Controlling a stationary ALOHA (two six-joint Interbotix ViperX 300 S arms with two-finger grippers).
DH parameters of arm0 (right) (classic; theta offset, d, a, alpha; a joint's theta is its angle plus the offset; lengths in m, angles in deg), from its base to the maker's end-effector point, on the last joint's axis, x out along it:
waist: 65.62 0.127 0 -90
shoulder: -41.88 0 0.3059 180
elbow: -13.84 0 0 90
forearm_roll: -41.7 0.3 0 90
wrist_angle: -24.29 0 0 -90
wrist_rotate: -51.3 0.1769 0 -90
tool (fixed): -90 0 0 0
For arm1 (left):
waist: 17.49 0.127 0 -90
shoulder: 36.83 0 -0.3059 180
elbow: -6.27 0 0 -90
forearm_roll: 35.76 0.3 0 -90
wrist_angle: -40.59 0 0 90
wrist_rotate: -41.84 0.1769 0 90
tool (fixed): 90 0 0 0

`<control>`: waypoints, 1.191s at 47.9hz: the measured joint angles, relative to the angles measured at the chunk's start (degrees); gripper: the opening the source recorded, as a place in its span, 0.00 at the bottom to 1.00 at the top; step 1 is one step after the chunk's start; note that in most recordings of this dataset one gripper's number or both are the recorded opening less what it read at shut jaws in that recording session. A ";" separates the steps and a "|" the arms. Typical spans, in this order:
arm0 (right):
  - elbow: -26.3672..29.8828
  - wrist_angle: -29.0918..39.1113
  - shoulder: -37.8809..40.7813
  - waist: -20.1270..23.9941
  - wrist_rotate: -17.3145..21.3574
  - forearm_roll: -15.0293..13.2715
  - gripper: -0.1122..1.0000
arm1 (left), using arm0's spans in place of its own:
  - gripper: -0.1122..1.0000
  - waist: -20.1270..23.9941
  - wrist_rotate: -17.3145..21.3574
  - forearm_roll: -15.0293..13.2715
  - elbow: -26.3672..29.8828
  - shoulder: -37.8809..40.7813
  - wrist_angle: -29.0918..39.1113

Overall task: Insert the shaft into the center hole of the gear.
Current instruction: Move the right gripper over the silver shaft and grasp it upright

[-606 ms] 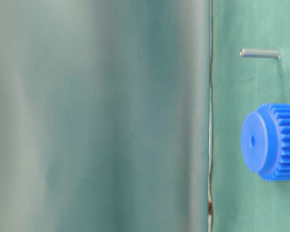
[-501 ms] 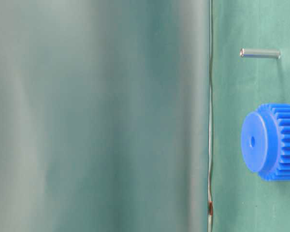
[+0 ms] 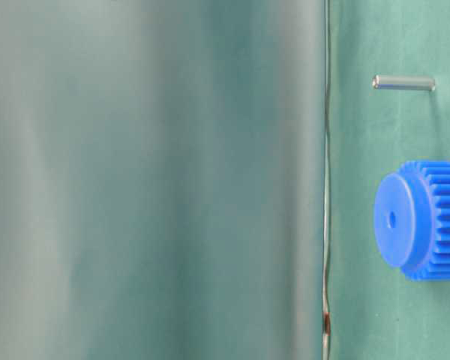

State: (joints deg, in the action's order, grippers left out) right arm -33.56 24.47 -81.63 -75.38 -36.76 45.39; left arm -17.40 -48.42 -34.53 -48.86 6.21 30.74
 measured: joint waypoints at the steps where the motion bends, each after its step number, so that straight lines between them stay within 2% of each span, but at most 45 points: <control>1: 0.09 -0.09 1.05 -0.35 0.00 0.00 0.37 | 0.12 0.00 0.00 0.00 0.00 0.00 0.00; 9: 1.49 -0.53 9.14 -1.32 0.26 0.18 0.82 | 0.12 0.00 0.00 0.00 0.00 -0.09 0.00; 13: 2.90 -0.62 13.89 -1.58 0.35 0.26 0.96 | 0.12 0.00 0.00 0.00 0.00 -0.09 0.00; 23: 7.12 -0.62 27.51 -1.67 0.35 0.26 0.95 | 0.12 0.00 0.00 0.00 0.00 -0.09 0.09; 33: 9.84 -0.62 37.71 -1.76 0.35 0.35 0.95 | 0.12 0.00 0.00 0.00 0.00 -0.18 0.53; 51: 9.67 -2.72 43.68 -3.16 0.35 0.35 0.94 | 0.12 -0.09 0.00 0.00 0.00 -0.09 2.99; 57: 9.23 -3.34 43.86 -3.16 0.35 0.44 0.90 | 0.12 -0.09 0.00 0.00 0.00 -0.09 3.08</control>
State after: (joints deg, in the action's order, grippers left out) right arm -24.33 21.13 -37.77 -78.54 -36.41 45.83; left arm -17.49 -48.42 -34.53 -48.86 6.12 33.82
